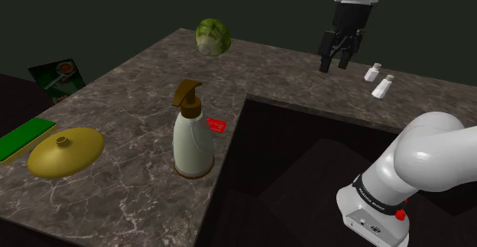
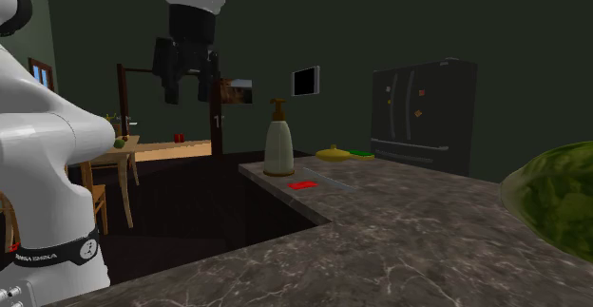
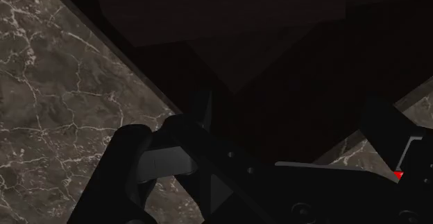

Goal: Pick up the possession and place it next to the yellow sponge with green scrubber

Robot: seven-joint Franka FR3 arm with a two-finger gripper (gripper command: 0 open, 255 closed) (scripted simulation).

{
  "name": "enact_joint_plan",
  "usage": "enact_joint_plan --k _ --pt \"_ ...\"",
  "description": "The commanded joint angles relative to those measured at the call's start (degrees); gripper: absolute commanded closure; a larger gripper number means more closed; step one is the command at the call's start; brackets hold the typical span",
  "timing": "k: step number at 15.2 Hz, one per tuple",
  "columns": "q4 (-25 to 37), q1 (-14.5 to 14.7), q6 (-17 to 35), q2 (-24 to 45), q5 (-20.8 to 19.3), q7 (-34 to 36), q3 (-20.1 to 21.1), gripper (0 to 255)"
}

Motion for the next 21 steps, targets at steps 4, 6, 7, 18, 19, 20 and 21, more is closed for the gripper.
enact_joint_plan --k 4,6,7,18,19,20,21 --pt "-4.88 1.83 8.81 -0.2 1.01 -2.41 1.02 0" --pt "-7.76 3.13 14.84 0.17 1.76 -4.02 1.74 0" --pt "-9.08 3.8 17.9 0.52 2.15 -4.84 2.1 0" --pt "-17.74 12.23 53.38 12.06 7.25 -14.61 6.11 0" --pt "-17.93 13.08 56.67 13.77 7.78 -15.62 6.41 0" --pt "-18.02 13.97 59.95 15.58 8.32 -16.66 6.68 0" --pt "-18.0 14.88 63.2 17.46 8.88 -17.74 6.91 0"
